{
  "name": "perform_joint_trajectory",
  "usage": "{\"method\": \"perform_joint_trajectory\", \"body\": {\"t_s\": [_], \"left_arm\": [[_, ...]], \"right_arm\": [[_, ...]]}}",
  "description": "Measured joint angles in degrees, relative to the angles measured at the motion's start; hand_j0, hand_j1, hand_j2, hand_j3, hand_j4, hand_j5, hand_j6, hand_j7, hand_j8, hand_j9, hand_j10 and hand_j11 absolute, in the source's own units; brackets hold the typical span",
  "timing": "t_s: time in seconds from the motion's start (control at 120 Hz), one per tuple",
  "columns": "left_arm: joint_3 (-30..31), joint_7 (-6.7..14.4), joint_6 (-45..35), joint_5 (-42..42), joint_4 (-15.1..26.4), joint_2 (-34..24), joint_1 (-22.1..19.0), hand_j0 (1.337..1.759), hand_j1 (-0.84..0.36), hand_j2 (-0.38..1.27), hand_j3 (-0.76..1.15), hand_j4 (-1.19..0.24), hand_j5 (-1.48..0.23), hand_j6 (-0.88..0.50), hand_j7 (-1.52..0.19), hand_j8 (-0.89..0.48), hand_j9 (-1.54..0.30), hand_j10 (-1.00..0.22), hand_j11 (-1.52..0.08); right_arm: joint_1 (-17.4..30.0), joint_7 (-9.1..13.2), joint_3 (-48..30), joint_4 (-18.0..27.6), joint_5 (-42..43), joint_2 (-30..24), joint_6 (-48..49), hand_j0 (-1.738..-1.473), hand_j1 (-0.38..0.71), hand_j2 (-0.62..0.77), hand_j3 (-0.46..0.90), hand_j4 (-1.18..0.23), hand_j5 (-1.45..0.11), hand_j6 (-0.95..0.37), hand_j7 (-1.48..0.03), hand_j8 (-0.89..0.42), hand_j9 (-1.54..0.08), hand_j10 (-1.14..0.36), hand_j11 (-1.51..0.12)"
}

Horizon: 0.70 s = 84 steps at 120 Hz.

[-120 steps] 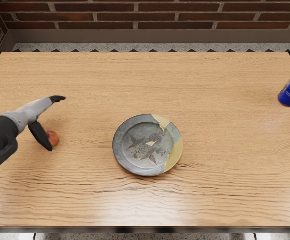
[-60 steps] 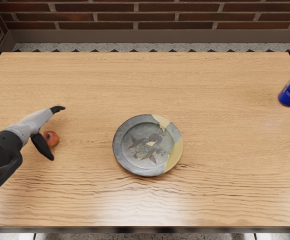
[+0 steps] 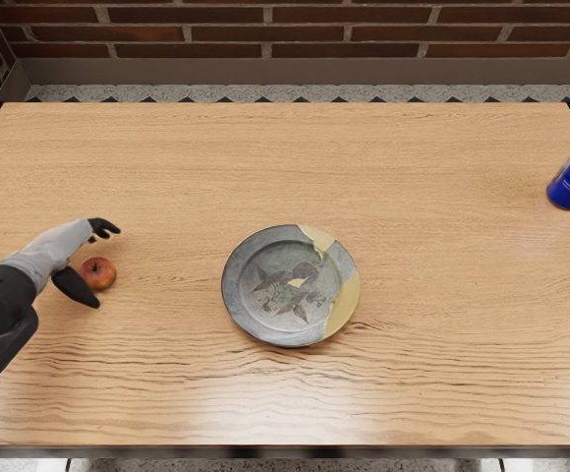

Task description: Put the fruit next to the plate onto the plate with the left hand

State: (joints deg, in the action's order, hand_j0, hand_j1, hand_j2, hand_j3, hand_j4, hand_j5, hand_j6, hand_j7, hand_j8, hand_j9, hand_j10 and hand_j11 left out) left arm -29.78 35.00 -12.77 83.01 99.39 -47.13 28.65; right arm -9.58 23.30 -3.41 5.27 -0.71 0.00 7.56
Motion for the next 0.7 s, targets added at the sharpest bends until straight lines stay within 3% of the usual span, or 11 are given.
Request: {"method": "perform_joint_trajectory", "body": {"t_s": [0.367,0.483,0.542,0.558,0.7], "left_arm": [[-0.01,0.0,-0.23,-0.14,-2.92,0.9,0.09,1.658,-0.08,0.08,0.0,-0.36,-0.47,-0.37,-0.47,-0.37,-0.47,-0.36,-0.47],[-0.01,-0.01,-0.25,-0.21,-3.15,0.99,0.05,1.651,-0.1,0.08,0.09,-0.39,-0.5,-0.39,-0.5,-0.39,-0.5,-0.39,-0.5],[-0.01,0.1,-0.17,-0.12,-3.05,1.41,0.08,1.685,-0.12,0.06,0.16,-0.4,-0.51,-0.4,-0.51,-0.4,-0.51,-0.4,-0.5],[-0.01,0.09,-0.18,-0.14,-2.97,1.39,0.09,1.659,-0.12,0.07,0.15,-0.4,-0.52,-0.4,-0.51,-0.4,-0.51,-0.4,-0.51],[0.0,0.02,-0.23,-0.23,-2.04,1.43,0.09,1.658,-0.15,0.08,0.08,-0.42,-0.55,-0.43,-0.55,-0.43,-0.54,-0.43,-0.54]], "right_arm": [[-0.08,0.01,0.06,0.0,0.01,0.0,0.0,-1.658,-0.35,0.0,0.0,0.0,0.0,0.0,0.0,0.0,0.0,0.0,0.0],[-0.09,0.01,0.06,0.0,0.02,0.0,0.0,-1.658,-0.35,0.0,0.0,0.0,0.0,0.0,0.0,0.0,0.0,0.0,0.0],[-0.09,0.0,0.06,0.0,0.02,0.0,0.0,-1.658,-0.35,0.0,0.0,0.0,0.0,0.0,0.0,0.0,0.0,0.0,0.0],[-0.09,0.0,0.06,0.0,0.01,0.0,0.0,-1.658,-0.35,0.0,0.0,0.0,0.0,0.0,0.0,0.0,0.0,0.0,0.0],[-0.09,-0.01,0.06,0.0,0.01,0.0,0.0,-1.658,-0.35,0.0,0.0,0.0,0.0,0.0,0.0,0.0,0.0,0.0,0.0]]}}
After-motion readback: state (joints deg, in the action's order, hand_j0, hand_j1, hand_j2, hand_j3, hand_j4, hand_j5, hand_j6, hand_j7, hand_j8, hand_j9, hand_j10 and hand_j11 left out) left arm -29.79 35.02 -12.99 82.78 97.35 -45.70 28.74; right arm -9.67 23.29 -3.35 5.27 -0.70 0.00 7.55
